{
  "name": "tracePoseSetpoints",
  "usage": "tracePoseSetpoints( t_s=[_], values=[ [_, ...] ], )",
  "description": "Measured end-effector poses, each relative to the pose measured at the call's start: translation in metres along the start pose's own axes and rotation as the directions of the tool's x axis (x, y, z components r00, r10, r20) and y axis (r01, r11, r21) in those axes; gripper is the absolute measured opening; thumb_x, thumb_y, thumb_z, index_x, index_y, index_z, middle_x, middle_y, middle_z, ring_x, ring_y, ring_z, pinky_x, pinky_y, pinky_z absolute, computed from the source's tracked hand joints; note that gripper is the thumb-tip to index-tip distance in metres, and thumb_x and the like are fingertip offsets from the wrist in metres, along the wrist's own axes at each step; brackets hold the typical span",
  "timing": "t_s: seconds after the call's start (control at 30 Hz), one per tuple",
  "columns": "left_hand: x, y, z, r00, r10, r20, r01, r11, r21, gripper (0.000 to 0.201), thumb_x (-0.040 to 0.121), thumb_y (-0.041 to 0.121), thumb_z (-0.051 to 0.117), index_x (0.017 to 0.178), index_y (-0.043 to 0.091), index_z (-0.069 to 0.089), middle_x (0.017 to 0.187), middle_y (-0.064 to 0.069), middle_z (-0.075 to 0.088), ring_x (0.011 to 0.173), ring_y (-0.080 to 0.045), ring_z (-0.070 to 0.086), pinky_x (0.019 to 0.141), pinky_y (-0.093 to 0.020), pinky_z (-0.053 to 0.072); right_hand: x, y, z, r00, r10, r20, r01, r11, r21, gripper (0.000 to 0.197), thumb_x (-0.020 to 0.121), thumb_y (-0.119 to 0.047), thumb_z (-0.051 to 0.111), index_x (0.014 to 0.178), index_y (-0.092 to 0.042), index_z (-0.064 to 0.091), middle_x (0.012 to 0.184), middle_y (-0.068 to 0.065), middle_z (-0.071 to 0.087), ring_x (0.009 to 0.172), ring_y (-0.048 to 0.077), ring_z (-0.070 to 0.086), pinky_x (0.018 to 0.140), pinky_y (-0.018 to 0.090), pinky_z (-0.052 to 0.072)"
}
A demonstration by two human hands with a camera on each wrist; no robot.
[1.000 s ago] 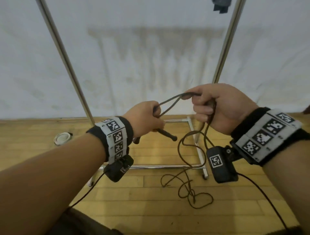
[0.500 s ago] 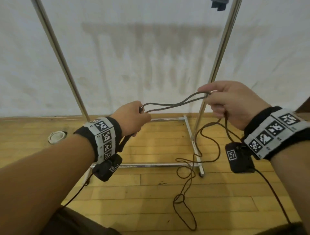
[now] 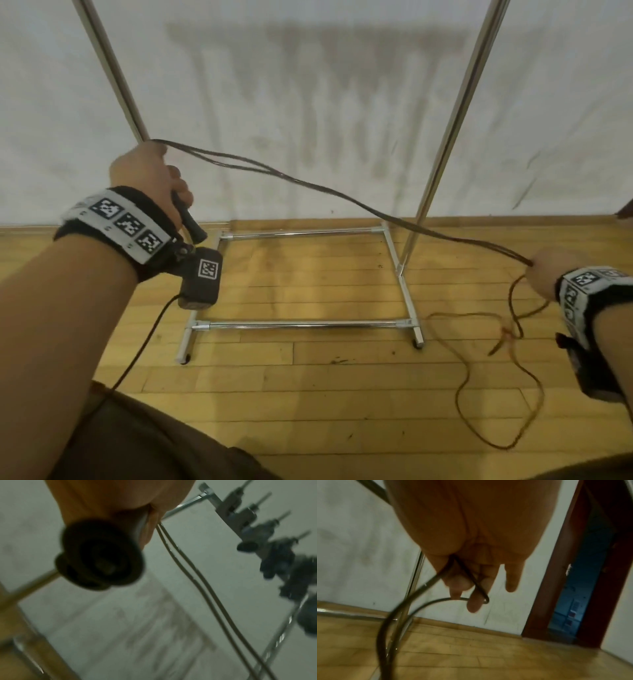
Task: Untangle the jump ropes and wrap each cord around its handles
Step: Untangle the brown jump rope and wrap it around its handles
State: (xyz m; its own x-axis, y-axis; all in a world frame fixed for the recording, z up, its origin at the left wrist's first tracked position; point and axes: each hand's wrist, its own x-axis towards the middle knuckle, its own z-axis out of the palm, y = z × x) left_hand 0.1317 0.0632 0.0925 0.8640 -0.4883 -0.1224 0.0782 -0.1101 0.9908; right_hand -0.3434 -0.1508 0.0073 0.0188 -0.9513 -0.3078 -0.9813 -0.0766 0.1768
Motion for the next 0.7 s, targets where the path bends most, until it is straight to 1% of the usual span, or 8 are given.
tracePoseSetpoints(
  t_s=[0.13,0.23,0.3,0.4,0.5,0.57,0.63,0.7],
  values=[
    [-0.031,-0.004,0.038,0.977,0.060,0.205,-0.064,0.998,0.011,0.025,0.099,0.023,0.052,0.074,0.025,0.054,0.057,0.006,0.044,0.041,-0.012,0.040,0.041,-0.024,0.037,-0.022,-0.042,-0.019,0.956,-0.196,0.220,0.192,0.981,0.041,0.088,0.084,-0.041,0.081,0.155,-0.016,0.036,0.156,0.011,0.045,0.138,0.031,0.048,0.108,0.039,0.041],
    [-0.061,-0.011,0.059,0.835,0.200,0.512,-0.336,0.924,0.185,0.029,0.100,0.031,0.058,0.072,0.029,0.064,0.062,0.002,0.053,0.052,-0.019,0.051,0.054,-0.037,0.049,-0.056,-0.081,-0.052,0.885,-0.465,0.005,0.457,0.871,0.180,0.091,0.087,-0.046,0.075,0.161,-0.024,0.025,0.163,0.001,0.036,0.146,0.023,0.038,0.114,0.037,0.032],
    [-0.079,-0.017,0.070,0.705,0.209,0.678,-0.503,0.821,0.270,0.033,0.102,0.041,0.059,0.072,0.031,0.065,0.062,0.001,0.060,0.054,-0.021,0.057,0.060,-0.040,0.053,-0.080,-0.108,-0.066,0.761,-0.638,-0.120,0.632,0.686,0.359,0.091,0.087,-0.048,0.075,0.160,-0.027,0.026,0.161,-0.007,0.039,0.144,0.013,0.040,0.113,0.031,0.031],
    [-0.098,-0.024,0.085,0.588,0.169,0.791,-0.648,0.684,0.335,0.029,0.105,0.040,0.054,0.078,0.037,0.066,0.063,0.005,0.067,0.057,-0.012,0.063,0.061,-0.034,0.052,-0.116,-0.148,-0.067,0.618,-0.776,-0.127,0.573,0.334,0.748,0.087,0.077,-0.041,0.081,0.153,-0.029,0.040,0.148,-0.008,0.056,0.136,0.008,0.050,0.115,0.036,0.036],
    [-0.101,-0.020,0.089,0.632,0.208,0.747,-0.596,0.747,0.296,0.026,0.102,0.034,0.054,0.080,0.037,0.068,0.062,0.006,0.064,0.059,-0.015,0.061,0.066,-0.040,0.054,-0.131,-0.165,-0.056,0.631,-0.759,-0.161,0.586,0.331,0.740,0.037,0.089,-0.030,0.069,0.125,-0.027,0.063,0.091,0.000,0.077,0.091,0.011,0.073,0.098,0.043,0.053],
    [-0.098,-0.016,0.089,0.721,0.248,0.647,-0.486,0.847,0.217,0.016,0.093,0.037,0.057,0.087,0.033,0.071,0.062,0.009,0.058,0.061,-0.018,0.056,0.067,-0.042,0.054,-0.133,-0.166,-0.049,0.674,-0.725,-0.142,0.499,0.305,0.811,0.017,0.100,-0.023,0.058,0.113,-0.019,0.068,0.060,0.001,0.058,0.057,0.012,0.061,0.079,0.039,0.063],
    [-0.096,-0.016,0.090,0.776,0.260,0.575,-0.399,0.908,0.129,0.015,0.094,0.027,0.057,0.091,0.028,0.072,0.065,0.007,0.054,0.062,-0.018,0.051,0.068,-0.043,0.052,-0.131,-0.167,-0.046,0.729,-0.667,-0.155,0.422,0.260,0.868,0.018,0.102,-0.025,0.055,0.107,-0.015,0.069,0.059,-0.003,0.046,0.049,0.013,0.046,0.060,0.032,0.059],
    [-0.099,-0.016,0.095,0.797,0.262,0.544,-0.316,0.949,0.006,0.024,0.099,0.009,0.051,0.095,0.022,0.071,0.065,0.005,0.050,0.061,-0.016,0.048,0.067,-0.040,0.049,-0.131,-0.170,-0.047,0.775,-0.606,-0.180,0.403,0.253,0.879,0.028,0.101,-0.041,0.055,0.108,-0.016,0.066,0.066,-0.003,0.052,0.048,0.015,0.048,0.056,0.034,0.052]
  ],
)
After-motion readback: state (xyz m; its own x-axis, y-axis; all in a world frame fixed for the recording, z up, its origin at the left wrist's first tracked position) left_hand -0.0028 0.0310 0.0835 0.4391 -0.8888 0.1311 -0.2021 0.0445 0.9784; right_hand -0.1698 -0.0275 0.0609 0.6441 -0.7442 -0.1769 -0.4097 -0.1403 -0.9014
